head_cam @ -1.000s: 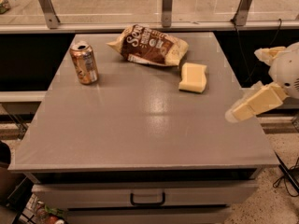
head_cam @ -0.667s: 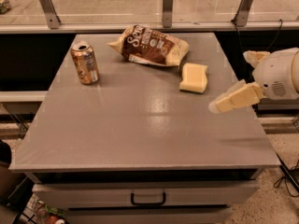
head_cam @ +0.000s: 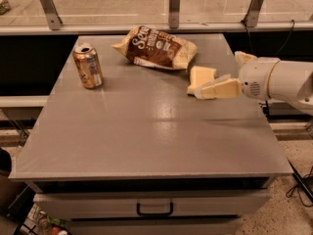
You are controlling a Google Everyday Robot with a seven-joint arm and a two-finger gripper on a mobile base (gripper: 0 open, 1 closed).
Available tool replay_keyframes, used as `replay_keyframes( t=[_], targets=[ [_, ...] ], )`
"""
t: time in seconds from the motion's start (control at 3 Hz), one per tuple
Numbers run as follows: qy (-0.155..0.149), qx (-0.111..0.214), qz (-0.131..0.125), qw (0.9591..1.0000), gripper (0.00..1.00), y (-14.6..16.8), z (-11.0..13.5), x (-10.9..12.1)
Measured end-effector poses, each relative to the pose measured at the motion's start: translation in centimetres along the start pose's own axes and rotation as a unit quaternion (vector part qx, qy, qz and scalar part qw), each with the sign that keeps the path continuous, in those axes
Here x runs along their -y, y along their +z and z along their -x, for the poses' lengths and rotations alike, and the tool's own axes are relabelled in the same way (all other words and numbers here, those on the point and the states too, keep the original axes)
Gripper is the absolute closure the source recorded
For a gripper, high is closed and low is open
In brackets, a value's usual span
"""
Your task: Pick sponge
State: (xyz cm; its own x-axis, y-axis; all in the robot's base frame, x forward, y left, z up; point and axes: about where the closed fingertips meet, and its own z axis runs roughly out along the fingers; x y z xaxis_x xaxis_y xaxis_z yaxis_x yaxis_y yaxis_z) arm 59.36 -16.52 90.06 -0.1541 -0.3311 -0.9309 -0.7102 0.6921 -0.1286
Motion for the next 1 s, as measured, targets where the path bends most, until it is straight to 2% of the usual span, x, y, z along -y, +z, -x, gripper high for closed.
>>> replay_keyframes(
  t=[0.33, 0.67, 1.0],
  targets=[
    [0.033, 0.03, -0.002, 0.999, 0.0, 2.6, -0.8, 0.3],
    [0.054, 0.039, -0.006, 0.9977, 0.0, 3.7, -2.1, 0.3],
    [0.066, 0.033, -0.014, 0.9972, 0.0, 4.4, -3.1, 0.2]
  ],
)
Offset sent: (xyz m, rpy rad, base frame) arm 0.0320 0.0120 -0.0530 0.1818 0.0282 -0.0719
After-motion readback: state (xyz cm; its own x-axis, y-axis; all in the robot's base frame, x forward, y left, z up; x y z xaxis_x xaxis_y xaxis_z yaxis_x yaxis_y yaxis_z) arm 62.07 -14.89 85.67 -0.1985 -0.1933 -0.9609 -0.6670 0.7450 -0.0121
